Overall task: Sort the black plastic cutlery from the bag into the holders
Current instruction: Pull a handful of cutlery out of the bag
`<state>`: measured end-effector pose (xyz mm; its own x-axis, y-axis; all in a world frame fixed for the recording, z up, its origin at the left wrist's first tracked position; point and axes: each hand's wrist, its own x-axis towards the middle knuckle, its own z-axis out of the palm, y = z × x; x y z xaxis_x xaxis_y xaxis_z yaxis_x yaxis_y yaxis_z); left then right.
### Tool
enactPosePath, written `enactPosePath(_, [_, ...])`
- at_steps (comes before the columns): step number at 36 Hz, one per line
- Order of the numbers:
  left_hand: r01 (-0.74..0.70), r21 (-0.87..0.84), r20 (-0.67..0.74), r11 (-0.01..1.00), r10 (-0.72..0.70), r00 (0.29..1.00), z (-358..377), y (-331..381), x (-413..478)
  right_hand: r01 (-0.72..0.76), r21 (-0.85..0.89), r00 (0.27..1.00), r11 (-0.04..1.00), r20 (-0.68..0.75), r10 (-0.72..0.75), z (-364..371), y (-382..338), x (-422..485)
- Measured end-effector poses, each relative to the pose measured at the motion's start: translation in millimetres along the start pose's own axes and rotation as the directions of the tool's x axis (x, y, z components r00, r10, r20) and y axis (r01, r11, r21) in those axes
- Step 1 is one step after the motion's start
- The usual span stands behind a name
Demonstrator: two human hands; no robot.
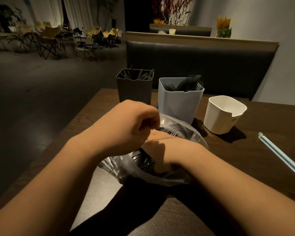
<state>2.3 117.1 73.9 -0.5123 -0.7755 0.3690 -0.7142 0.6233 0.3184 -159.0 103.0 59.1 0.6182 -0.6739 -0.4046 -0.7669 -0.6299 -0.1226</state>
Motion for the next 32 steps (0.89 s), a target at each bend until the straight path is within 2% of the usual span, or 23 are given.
enactPosePath(2, [-0.078,-0.027,-0.135,0.997,0.074,0.988,6,-2,0,0.037,-0.038,0.999,0.999,0.035,-0.035,-3,0,-4])
enactPosePath(4, [-0.099,0.000,-0.161,0.995,0.097,0.982,13,-7,1,0.009,-0.054,0.999,0.998,0.038,-0.007,-1,-5,-5])
enactPosePath(6, [-0.100,0.051,-0.102,0.994,0.105,0.989,19,-15,1,0.035,-0.116,0.999,0.993,-0.015,-0.037,6,-9,3])
enactPosePath(9, [-0.115,0.073,0.009,0.991,0.114,0.993,26,-26,-2,0.057,-0.211,0.998,0.976,-0.010,-0.061,19,2,20])
enactPosePath(16, [0.059,-0.051,0.232,0.997,-0.045,0.972,33,-34,-2,0.054,-0.367,0.988,0.929,-0.116,-0.104,29,16,25])
enactPosePath(22, [0.227,-0.276,0.381,0.934,-0.111,0.918,43,-37,6,0.103,-0.277,0.960,0.955,-0.222,-0.168,32,17,19])
enactPosePath(26, [0.269,-0.402,0.366,0.875,-0.115,0.923,48,-36,6,0.133,-0.287,0.955,0.949,-0.217,-0.200,40,19,26])
enactPosePath(32, [0.221,-0.330,0.260,0.918,-0.136,0.956,50,-34,4,0.078,-0.155,0.976,0.985,-0.189,-0.108,36,19,23])
